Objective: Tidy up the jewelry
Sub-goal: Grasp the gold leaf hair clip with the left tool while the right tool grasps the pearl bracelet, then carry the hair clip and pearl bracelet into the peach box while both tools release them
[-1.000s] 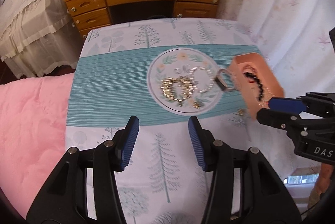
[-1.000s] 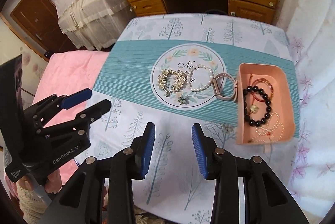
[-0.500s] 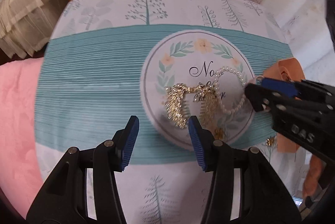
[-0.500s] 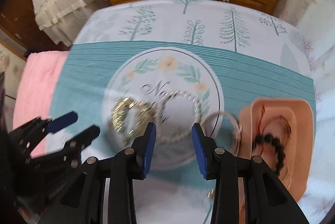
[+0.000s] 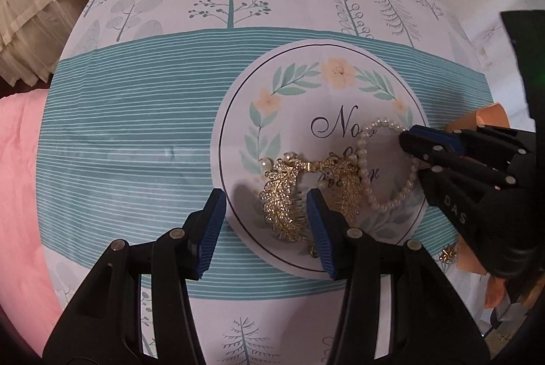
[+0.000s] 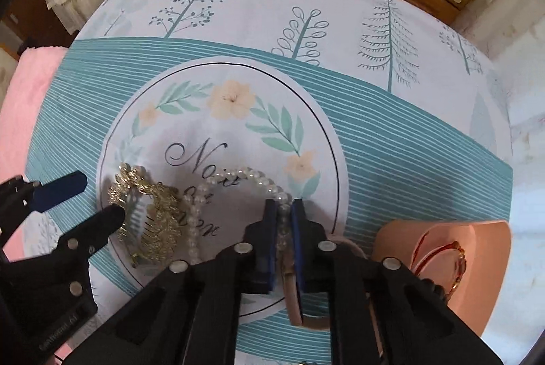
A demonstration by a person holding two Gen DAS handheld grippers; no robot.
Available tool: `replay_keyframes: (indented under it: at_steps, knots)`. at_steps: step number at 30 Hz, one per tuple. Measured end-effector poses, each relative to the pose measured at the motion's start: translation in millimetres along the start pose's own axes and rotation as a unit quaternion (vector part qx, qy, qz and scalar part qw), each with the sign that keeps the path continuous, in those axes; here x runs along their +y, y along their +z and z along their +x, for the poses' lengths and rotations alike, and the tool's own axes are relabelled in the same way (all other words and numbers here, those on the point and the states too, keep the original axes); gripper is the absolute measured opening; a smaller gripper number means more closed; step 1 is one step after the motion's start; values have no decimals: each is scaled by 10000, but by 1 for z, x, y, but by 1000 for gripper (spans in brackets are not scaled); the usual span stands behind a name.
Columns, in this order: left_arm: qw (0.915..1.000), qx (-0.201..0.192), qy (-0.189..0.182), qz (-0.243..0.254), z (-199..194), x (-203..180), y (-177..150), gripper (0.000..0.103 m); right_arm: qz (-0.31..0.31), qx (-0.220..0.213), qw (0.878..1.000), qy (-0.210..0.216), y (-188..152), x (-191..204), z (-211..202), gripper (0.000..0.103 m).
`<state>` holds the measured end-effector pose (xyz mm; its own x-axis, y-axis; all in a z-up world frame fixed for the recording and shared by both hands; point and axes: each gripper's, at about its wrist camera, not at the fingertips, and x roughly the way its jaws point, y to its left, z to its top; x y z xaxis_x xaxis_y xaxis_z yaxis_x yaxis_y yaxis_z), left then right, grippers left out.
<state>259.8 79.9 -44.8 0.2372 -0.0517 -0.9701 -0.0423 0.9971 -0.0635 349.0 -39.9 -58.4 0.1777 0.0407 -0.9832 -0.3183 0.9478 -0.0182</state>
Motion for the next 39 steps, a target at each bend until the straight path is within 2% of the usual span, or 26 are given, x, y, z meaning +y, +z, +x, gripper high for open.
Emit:
replay_keyframes:
  at_steps: [8, 15, 26, 39]
  knots:
    - [9998, 110, 155, 57, 14, -8, 3, 46, 240, -94, 9993, 280, -2, -17, -2, 8]
    - [9996, 58, 241, 119, 18, -17, 3, 24, 296, -234, 9981, 497, -8, -20, -16, 8]
    - [9996, -15, 278, -20, 13, -13, -3, 24, 405, -494, 9955, 700, -28, -23, -48, 7]
    - [9989, -424, 203, 54, -44, -27, -10, 24, 384, -950, 9912, 837, -48, -24, -103, 7]
